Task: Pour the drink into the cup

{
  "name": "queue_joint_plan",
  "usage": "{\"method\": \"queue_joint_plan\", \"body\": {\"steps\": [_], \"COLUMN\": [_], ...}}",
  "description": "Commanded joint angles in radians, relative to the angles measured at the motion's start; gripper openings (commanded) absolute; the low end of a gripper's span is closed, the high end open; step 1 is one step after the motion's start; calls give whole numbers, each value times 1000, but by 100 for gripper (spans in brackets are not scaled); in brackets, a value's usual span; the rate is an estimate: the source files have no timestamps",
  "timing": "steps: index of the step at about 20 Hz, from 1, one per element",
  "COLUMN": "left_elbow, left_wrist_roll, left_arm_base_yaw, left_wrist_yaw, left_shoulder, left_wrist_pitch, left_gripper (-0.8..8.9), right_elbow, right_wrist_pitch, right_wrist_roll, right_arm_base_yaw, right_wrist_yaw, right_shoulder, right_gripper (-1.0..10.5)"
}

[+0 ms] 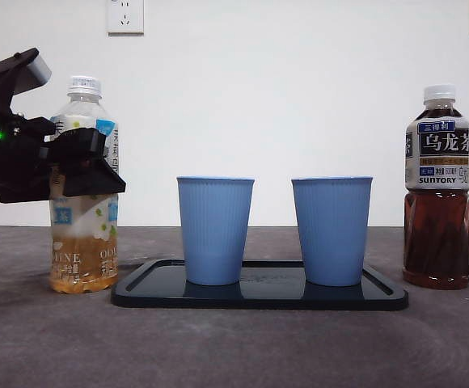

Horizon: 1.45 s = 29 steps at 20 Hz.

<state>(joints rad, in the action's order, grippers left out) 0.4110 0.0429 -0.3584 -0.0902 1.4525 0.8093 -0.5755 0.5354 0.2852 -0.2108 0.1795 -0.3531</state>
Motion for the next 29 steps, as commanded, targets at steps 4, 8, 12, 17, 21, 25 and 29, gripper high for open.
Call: {"method": "queue_joint_plan", "body": {"steps": [4, 8, 12, 17, 21, 25, 29], "left_elbow": [108, 219, 330, 416, 480, 545, 606], "left_wrist_roll": [-3, -55, -140, -250, -305, -352, -395], "left_arm_base_yaw": [-30, -68, -117, -180, -226, -259, -282], "left_wrist_yaw": [76, 146, 229, 368, 480, 570, 644], "left_shoulder": [-106, -143, -145, -145, -143, -138, -117], "left_wrist_pitch": [-296, -560, -795, -970, -1071, -1146, -1225], "left_gripper": [209, 208, 208, 208, 208, 208, 209], "right_elbow": [-16, -16, -16, -16, -16, -16, -16], "right_wrist_pitch": [-9, -3, -3, -3, -3, -3, -3], "right_wrist_roll": [-9, -9, -9, -9, -9, -11, -13], "right_arm_base_yaw": [-5, -5, -5, -5, -5, -5, -5], "right_wrist_yaw": [-3, -2, -2, -2, -2, -2, -2], "right_shoulder": [1, 1, 1, 1, 1, 1, 1], "right_gripper": [464, 464, 464, 464, 464, 464, 464]}}
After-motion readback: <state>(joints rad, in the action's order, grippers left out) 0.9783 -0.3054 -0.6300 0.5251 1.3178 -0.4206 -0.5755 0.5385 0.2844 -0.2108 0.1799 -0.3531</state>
